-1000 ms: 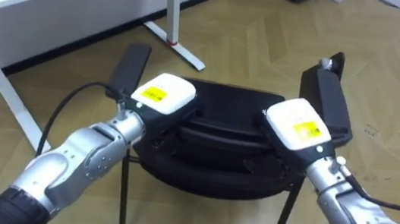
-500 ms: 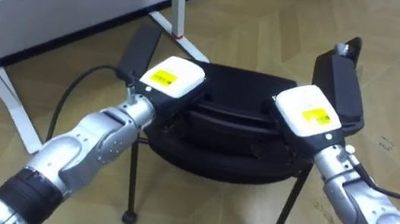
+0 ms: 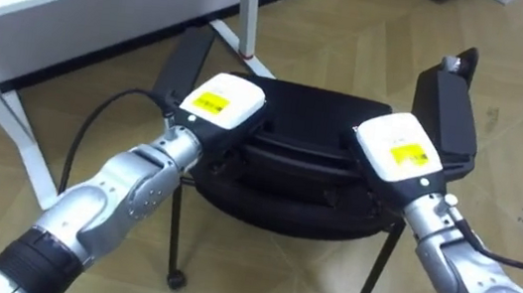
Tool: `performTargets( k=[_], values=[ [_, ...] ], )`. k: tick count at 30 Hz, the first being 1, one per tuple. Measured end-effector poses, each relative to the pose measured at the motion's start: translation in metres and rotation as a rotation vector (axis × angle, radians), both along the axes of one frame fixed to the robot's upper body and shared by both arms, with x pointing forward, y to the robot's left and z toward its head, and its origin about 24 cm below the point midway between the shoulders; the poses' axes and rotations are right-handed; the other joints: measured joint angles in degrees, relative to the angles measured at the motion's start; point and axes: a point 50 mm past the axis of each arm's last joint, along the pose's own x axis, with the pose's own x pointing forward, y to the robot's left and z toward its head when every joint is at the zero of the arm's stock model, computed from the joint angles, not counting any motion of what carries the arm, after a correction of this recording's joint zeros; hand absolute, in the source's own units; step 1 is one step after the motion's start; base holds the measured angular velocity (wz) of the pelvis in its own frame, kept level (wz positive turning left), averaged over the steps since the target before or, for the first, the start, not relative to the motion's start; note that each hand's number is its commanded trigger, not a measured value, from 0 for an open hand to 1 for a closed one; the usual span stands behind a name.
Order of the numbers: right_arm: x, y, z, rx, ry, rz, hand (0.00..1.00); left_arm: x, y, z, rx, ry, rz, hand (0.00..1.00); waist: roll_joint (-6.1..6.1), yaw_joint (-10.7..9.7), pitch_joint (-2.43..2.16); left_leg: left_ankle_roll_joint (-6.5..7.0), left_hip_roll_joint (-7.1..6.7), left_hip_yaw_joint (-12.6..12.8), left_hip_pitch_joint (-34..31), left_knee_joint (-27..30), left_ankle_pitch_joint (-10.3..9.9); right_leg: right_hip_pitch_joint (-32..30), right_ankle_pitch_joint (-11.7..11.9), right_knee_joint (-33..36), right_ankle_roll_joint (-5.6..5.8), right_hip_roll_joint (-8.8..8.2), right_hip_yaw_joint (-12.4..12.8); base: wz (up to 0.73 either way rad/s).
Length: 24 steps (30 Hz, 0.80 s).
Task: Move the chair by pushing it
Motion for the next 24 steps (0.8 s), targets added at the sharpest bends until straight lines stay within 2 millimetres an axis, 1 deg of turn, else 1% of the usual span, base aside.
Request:
performTargets(
  k=[1,2,3,4,5,6,7,8,9,10,11,12,13,14,15,16,17,18,19,20,21,22,24],
  values=[
    [0.0,0.0,-0.001,-0.004,0.007,0.001,1.0,-0.001,0.0,-0.002,-0.003,0.004,0.005,1.0,-0.89,0.3,0.07,0.08,-1.58,0.5,1.6,-1.8,0.0,1.2,-0.4,0.1,0.69,-1.31,-0.8,0.28],
    [0.0,0.001,-0.001,-0.005,0.01,0.002,1.0,-0.002,0.0,-0.003,-0.006,0.006,0.008,1.0,-1.25,0.6,-0.01,0.18,-2.15,0.9,2.3,-2.4,-0.1,1.6,-0.6,0.4,1.06,-2.01,-1.3,0.18],
    [0.0,0.0,0.0,-0.007,0.007,0.003,1.0,-0.002,0.0,-0.002,-0.012,0.004,0.011,1.0,-1.59,1.4,-0.1,0.25,-2.8,1.1,2.7,-2.5,-0.4,1.7,-0.8,2.8,1.78,-3.61,-3.0,0.21],
    [0.001,0.0,0.001,-0.008,0.003,0.003,1.0,-0.001,0.0,-0.002,-0.013,-0.001,0.013,1.0,-1.59,1.7,-0.12,0.39,-3.06,1.2,2.4,-1.4,-1.5,0.8,-0.1,7.8,3.03,-5.55,-5.0,0.31],
    [0.001,-0.001,0.001,-0.009,0.002,0.002,1.0,-0.001,-0.001,-0.001,-0.014,-0.002,0.013,1.0,-1.56,1.5,-0.14,0.78,-3.31,1.2,2.2,-0.8,-2.0,0.2,0.5,10.7,4.06,-6.61,-5.2,0.67],
    [0.001,-0.002,0.001,-0.005,0.008,0.0,1.0,-0.001,-0.002,0.0,-0.011,-0.002,0.012,1.0,-1.78,1.0,-0.19,1.78,-3.66,1.3,1.8,0.8,-3.3,-0.8,1.7,15.3,4.8,-7.9,-3.4,0.81],
    [0.0,-0.002,-0.001,0.003,0.016,-0.004,1.0,0.0,-0.003,0.0,-0.005,-0.004,0.009,1.0,-2.22,1.0,-0.25,1.87,-3.75,0.7,1.8,2.4,-4.5,-1.6,2.7,18.4,4.41,-8.04,-1.0,0.8],
    [0.0,-0.002,-0.001,0.006,0.017,-0.005,1.0,0.001,-0.004,0.001,-0.003,-0.003,0.009,1.0,-2.21,1.1,-0.24,1.99,-3.72,0.3,1.8,3.0,-5.0,-1.7,3.2,19.3,4.03,-7.65,0.1,0.63],
    [0.0,-0.002,-0.002,0.01,0.02,-0.008,1.0,0.002,-0.004,0.002,0.003,-0.002,0.008,1.0,-2.17,1.3,-0.25,2.05,-3.54,-1.0,1.8,4.2,-5.8,-1.7,4.1,20.1,3.68,-6.48,2.2,0.6],
    [0.0,-0.001,-0.004,0.02,0.019,-0.012,1.0,0.002,-0.003,0.002,0.012,0.0,0.006,1.0,-2.11,1.6,-0.26,2.03,-3.61,-3.1,1.6,5.1,-6.0,-1.6,5.3,20.0,3.69,-4.55,4.0,0.61],
    [0.001,0.0,-0.006,0.025,0.02,-0.013,1.0,0.003,-0.004,0.002,0.014,0.001,0.007,1.0,-1.94,1.6,-0.26,1.96,-3.61,-4.1,1.4,5.5,-6.1,-1.6,6.5,20.0,3.72,-3.57,4.5,0.69],
    [0.001,-0.001,-0.011,0.033,0.029,-0.022,1.0,0.003,-0.004,0.001,0.03,0.004,0.005,1.0,-1.64,1.5,-0.24,1.75,-3.1,-7.4,1.6,5.5,-6.2,-2.4,9.7,20.6,4.12,-1.67,5.7,0.58],
    [0.004,0.003,-0.012,0.043,0.026,-0.016,1.0,0.004,0.0,0.002,0.042,-0.003,0.01,1.0,-0.88,1.8,0.12,0.69,-2.96,-11.0,1.0,5.6,-6.2,-4.5,7.1,20.7,4.45,-0.29,8.4,0.36],
    [0.008,0.007,-0.011,0.042,0.018,-0.006,1.0,0.005,0.003,0.003,0.042,-0.011,0.019,1.0,-0.83,2.7,0.15,0.28,-3.35,-13.0,0.5,5.5,-6.1,-6.3,4.8,20.0,4.48,-0.29,9.8,-0.17],
    [0.017,0.014,-0.006,0.027,0.002,0.02,1.0,0.007,0.011,0.005,0.027,-0.01,0.054,1.0,-0.56,3.8,0.32,-1.23,-3.94,-16.0,0.2,6.0,-6.3,-9.4,2.2,16.2,4.0,-0.36,13.2,-0.18],
    [0.025,0.02,-0.001,0.009,-0.016,0.042,1.0,0.01,0.016,0.006,0.019,-0.011,0.08,1.0,-0.45,4.2,0.21,-2.03,-5.41,-18.1,-1.1,7.8,-6.4,-10.2,2.3,8.1,3.72,-1.3,16.7,0.11],
    [0.027,0.021,0.002,0.003,-0.026,0.046,1.0,0.012,0.017,0.007,0.013,-0.013,0.093,1.0,0.07,3.9,0.4,-2.59,-5.6,-18.7,-1.7,8.9,-6.9,-10.2,2.2,9.2,3.53,-1.76,15.6,0.76],
    [0.029,0.019,0.001,-0.001,-0.024,0.039,1.0,0.014,0.013,0.004,0.001,-0.002,0.108,1.0,0.69,3.6,0.14,-2.94,-5.38,-18.0,-1.9,9.5,-7.7,-9.1,1.8,9.3,3.34,-2.02,12.3,0.95],
    [0.029,0.017,-0.001,0.0,-0.012,0.029,1.0,0.014,0.013,0.004,0.004,0.002,0.105,1.0,0.21,3.7,0.39,-3.23,-4.85,-17.8,-1.3,8.8,-7.5,-7.5,1.9,8.3,3.27,-2.02,9.8,0.87],
    [0.028,0.017,-0.002,0.002,-0.009,0.026,1.0,0.014,0.012,0.004,0.006,0.001,0.101,1.0,0.07,3.9,0.45,-3.31,-4.39,-17.6,-1.2,8.4,-7.1,-6.9,2.0,7.4,3.07,-1.7,9.0,0.61],
    [0.027,0.016,-0.003,0.007,-0.005,0.024,1.0,0.014,0.011,0.004,0.012,-0.004,0.09,1.0,0.1,4.8,0.47,-3.5,-3.79,-17.6,-1.2,8.0,-6.8,-5.9,2.3,5.5,2.54,-1.01,7.6,0.37],
    [0.026,0.016,-0.004,0.009,-0.005,0.022,1.0,0.013,0.01,0.005,0.021,-0.008,0.084,1.0,0.15,5.7,0.49,-3.54,-3.4,-17.5,-1.3,7.5,-6.4,-5.3,2.6,4.2,2.13,-0.63,6.9,0.25],
    [0.026,0.016,-0.004,0.011,-0.006,0.022,1.0,0.013,0.011,0.006,0.029,-0.015,0.081,1.0,0.06,6.8,0.53,-3.39,-3.36,-17.5,-1.3,6.4,-5.9,-4.9,2.9,3.1,2.32,-0.22,6.8,0.1]
  ],
)
